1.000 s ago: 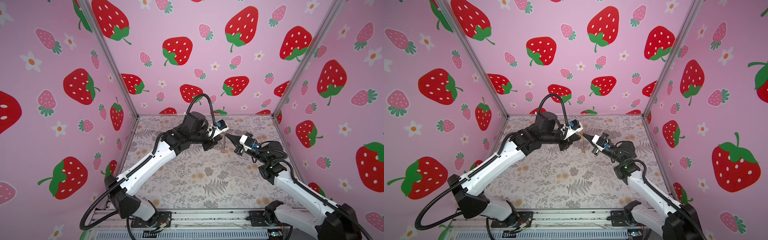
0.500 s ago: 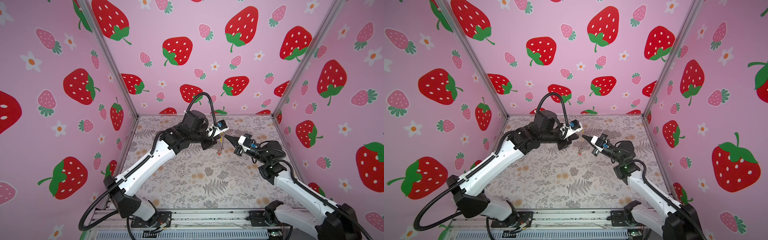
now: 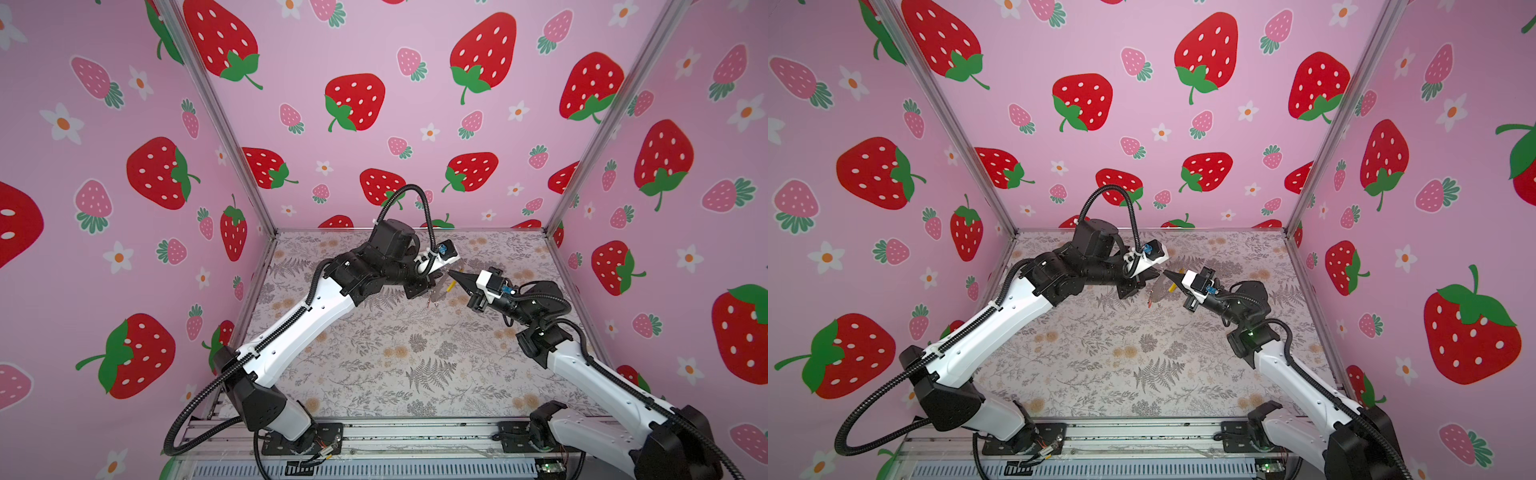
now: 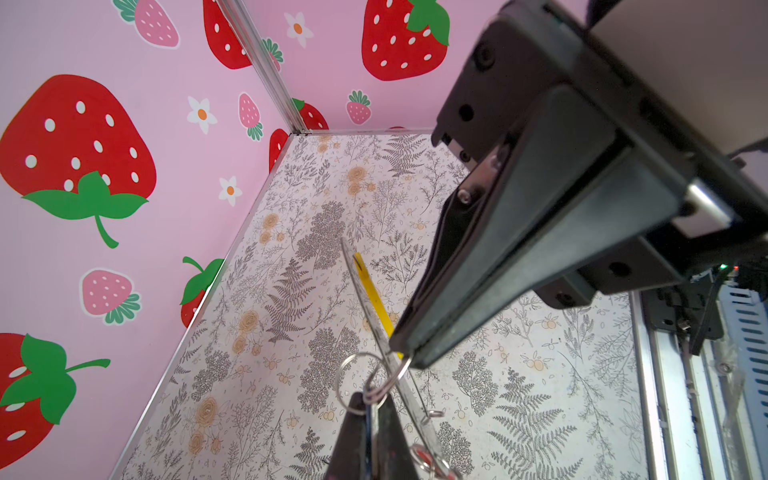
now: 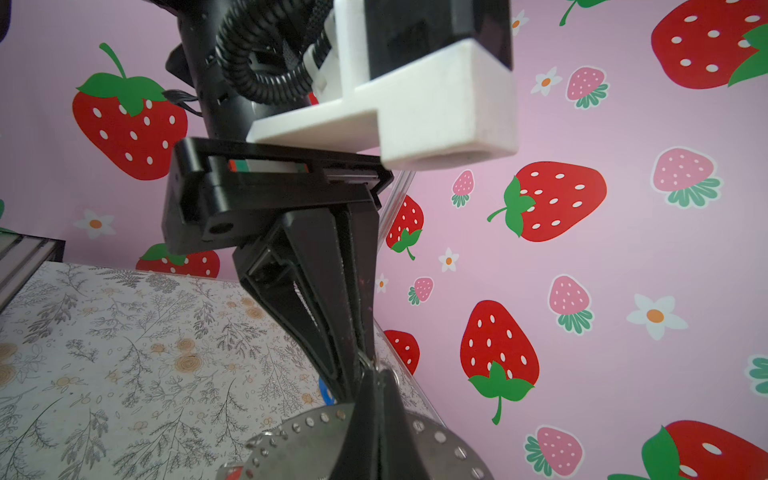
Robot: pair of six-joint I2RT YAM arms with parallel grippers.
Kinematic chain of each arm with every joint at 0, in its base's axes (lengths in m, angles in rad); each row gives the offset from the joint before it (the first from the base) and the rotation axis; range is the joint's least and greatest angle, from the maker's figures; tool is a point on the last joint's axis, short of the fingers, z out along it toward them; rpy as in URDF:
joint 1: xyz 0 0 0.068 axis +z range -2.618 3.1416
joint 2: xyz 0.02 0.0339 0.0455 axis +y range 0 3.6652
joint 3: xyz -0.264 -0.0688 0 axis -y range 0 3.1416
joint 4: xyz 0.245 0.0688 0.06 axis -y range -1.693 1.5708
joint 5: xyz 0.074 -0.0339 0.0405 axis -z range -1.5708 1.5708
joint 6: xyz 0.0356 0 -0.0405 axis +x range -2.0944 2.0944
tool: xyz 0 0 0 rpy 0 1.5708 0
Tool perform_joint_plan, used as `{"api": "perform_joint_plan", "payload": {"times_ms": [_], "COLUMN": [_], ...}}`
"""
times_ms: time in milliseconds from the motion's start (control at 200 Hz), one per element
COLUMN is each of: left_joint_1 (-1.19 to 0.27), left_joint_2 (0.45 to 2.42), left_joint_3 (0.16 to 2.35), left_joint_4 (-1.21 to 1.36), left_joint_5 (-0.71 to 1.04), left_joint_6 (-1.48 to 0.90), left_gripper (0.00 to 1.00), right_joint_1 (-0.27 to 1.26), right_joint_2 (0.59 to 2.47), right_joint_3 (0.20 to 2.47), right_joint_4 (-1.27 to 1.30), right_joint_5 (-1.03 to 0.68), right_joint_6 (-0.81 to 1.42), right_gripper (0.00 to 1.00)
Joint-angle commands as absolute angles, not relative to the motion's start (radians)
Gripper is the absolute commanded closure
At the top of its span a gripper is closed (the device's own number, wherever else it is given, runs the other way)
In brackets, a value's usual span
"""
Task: Put the keys on the keyring
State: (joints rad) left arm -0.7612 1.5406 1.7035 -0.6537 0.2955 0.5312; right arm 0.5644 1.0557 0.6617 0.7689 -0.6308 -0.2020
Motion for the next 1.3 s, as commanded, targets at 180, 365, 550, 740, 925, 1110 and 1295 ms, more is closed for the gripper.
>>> {"api": "perform_joint_plan", "payload": {"times_ms": [180,365,550,740,925,1110,1295], "left_joint_1": [-0.764,-0.764,-0.763,-0.765,-0.766,-0.767,-0.769], "left_joint_2": [1.512,1.507,1.519,1.554,1.614,1.642,1.668], "left_joint_3": [1.733,1.732,1.763,1.824,1.904,1.931,1.942], "left_joint_4": [-0.632,-0.636,-0.687,-0.774,-0.903,-0.960,-1.029], "left_joint_5": [0.298,0.305,0.282,0.235,0.187,0.155,0.062], "left_joint_6": [0.564,0.577,0.622,0.680,0.733,0.743,0.759], "left_gripper": [1.00,1.00,1.00,1.00,1.00,1.00,1.00], "right_joint_1": [0.556,0.555,0.552,0.552,0.552,0.550,0.545], "right_joint_2": [1.066,1.083,1.090,1.101,1.097,1.091,1.074], "right_joint_3": [0.682,0.694,0.701,0.713,0.692,0.642,0.575], "right_joint_4": [0.764,0.734,0.699,0.640,0.643,0.683,0.704], "right_joint_5": [-0.613,-0.621,-0.618,-0.597,-0.573,-0.546,-0.461], "right_joint_6": [-0.198,-0.203,-0.216,-0.236,-0.235,-0.214,-0.203], "right_gripper": [1.00,1.00,1.00,1.00,0.87,0.67,0.56]}}
